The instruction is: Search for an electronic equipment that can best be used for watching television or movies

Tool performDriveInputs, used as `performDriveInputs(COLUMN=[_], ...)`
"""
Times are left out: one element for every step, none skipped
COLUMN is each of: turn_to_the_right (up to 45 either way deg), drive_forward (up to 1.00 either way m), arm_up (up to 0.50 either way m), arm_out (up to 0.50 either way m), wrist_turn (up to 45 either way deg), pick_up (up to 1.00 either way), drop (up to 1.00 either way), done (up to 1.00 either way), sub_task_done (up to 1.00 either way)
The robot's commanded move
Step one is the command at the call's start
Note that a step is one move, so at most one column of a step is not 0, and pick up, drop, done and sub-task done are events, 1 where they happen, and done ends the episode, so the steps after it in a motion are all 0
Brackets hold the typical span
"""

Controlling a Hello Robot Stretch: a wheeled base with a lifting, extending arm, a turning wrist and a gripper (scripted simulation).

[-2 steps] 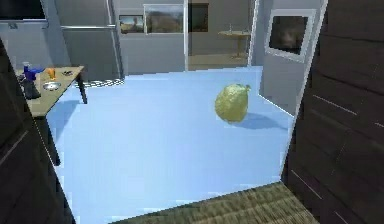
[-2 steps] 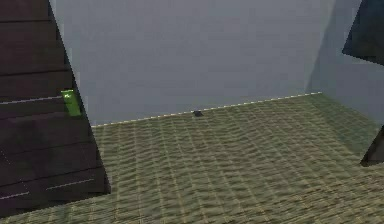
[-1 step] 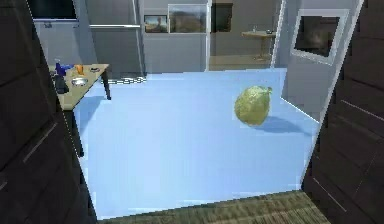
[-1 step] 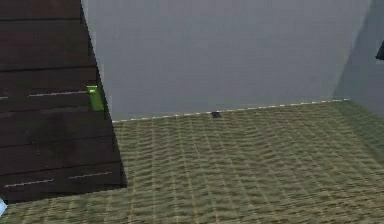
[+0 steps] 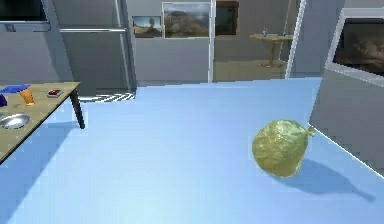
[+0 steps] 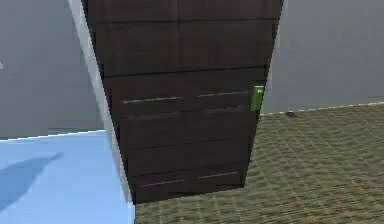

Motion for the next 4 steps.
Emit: performDriveInputs(turn_to_the_right=[0.0,0.0,-9.0,0.0], drive_forward=[1.0,1.0,0.0,0.05], arm_up=[0.0,0.0,0.0,0.0], arm_out=[0.0,0.0,0.0,0.0], wrist_turn=[0.0,0.0,0.0,0.0], pick_up=[0.0,0.0,0.0,0.0], drop=[0.0,0.0,0.0,0.0], done=[0.0,0.0,0.0,0.0], sub_task_done=[0.0,0.0,0.0,0.0])
